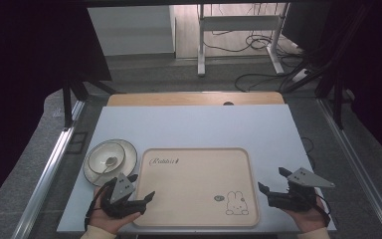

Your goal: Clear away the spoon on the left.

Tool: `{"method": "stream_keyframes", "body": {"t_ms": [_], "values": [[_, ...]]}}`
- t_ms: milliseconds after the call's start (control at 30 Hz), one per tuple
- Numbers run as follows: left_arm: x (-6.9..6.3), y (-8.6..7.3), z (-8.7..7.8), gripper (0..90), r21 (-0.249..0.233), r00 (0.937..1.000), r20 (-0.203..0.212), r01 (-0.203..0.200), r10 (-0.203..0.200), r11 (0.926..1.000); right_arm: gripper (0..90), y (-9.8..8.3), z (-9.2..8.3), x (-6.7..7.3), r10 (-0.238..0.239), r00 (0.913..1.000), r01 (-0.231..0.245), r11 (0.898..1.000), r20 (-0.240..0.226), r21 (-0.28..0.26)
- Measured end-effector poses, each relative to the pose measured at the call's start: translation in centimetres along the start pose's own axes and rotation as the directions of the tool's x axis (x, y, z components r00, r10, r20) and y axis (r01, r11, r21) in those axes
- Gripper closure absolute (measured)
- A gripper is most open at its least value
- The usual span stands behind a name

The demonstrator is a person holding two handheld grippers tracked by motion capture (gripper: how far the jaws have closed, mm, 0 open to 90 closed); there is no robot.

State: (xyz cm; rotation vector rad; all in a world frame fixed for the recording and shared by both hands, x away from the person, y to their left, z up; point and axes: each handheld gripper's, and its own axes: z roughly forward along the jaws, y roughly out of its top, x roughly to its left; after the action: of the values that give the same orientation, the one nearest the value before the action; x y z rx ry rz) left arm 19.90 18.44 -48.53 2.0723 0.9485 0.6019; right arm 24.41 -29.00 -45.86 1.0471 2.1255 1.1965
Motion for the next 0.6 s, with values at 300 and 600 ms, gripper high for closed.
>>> {"method": "stream_keyframes", "body": {"t_ms": [300,600], "values": [[-0.05,-0.39,-0.42,24.2,0.001,1.0,-0.004,0.005,-0.005,1.0,14.3,-0.08,0.72,0.22,-0.017,0.9998,0.017,1.0,-0.014,0.008],[0.02,-0.22,-0.35,24.1,-0.007,0.9997,-0.024,-0.011,0.011,0.9999,14.2,-0.4,0.56,-0.35,0.009,0.9999,-0.009,1.0,0.011,0.001]]}}
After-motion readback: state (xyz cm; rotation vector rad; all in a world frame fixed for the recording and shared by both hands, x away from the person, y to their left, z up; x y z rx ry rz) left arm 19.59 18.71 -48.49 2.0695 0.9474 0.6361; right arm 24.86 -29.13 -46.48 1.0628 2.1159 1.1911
